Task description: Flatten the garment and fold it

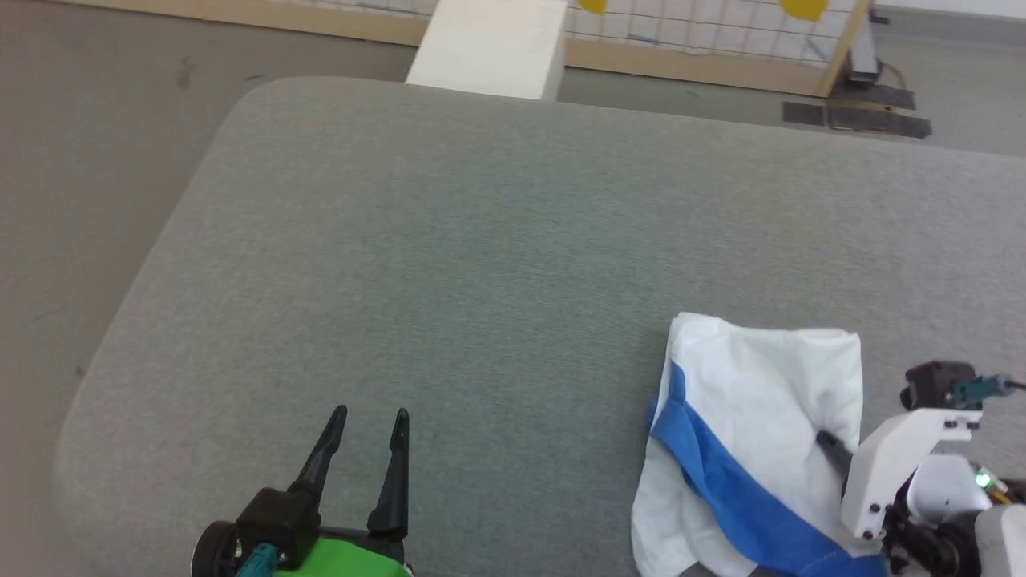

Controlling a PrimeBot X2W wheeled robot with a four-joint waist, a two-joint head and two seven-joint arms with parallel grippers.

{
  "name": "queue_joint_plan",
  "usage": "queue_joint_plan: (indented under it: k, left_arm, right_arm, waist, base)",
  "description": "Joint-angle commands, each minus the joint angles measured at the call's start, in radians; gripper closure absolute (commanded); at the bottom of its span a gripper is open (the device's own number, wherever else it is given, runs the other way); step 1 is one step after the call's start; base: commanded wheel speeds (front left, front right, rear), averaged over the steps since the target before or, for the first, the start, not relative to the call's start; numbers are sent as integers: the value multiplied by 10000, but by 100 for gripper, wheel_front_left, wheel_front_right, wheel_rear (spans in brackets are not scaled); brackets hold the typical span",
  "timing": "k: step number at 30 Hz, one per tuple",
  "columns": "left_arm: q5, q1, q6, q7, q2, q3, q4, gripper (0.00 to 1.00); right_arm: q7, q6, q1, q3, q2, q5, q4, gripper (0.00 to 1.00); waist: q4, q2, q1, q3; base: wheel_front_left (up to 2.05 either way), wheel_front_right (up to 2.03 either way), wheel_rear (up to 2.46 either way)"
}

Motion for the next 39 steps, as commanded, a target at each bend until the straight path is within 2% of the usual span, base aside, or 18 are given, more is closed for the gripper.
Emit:
queue_joint_plan:
  k: [1,9,20,31,39]
  left_arm:
    - [50,-21,32,-38,12,25,-87,0]
    - [159,-325,75,-38,88,72,-443,0]
    - [333,-1070,87,-38,264,48,-708,0]
    - [569,-1788,124,-23,457,-21,-1017,0]
    - [810,-2210,180,179,746,-32,-1569,0]
  right_arm:
    - [-82,-15,-288,57,-178,-77,-129,100]
    - [199,-15,-1071,669,-1390,-275,-380,100]
    - [663,-15,-2569,716,-2992,-683,-304,100]
    - [410,-15,-3759,362,-4527,-1314,432,100]
    - [-128,-15,-4450,230,-5273,-1822,971,100]
  waist:
    - [-383,-1,0,35]
    - [-1446,-1,0,578]
    - [-2495,-1,0,1974]
    - [-2888,-1,0,3232]
    - [-2936,-1,0,4072]
  base:
    - [0,0,0]
    - [0,0,0]
    - [0,0,0]
    - [0,0,0]
    - [0,0,0]
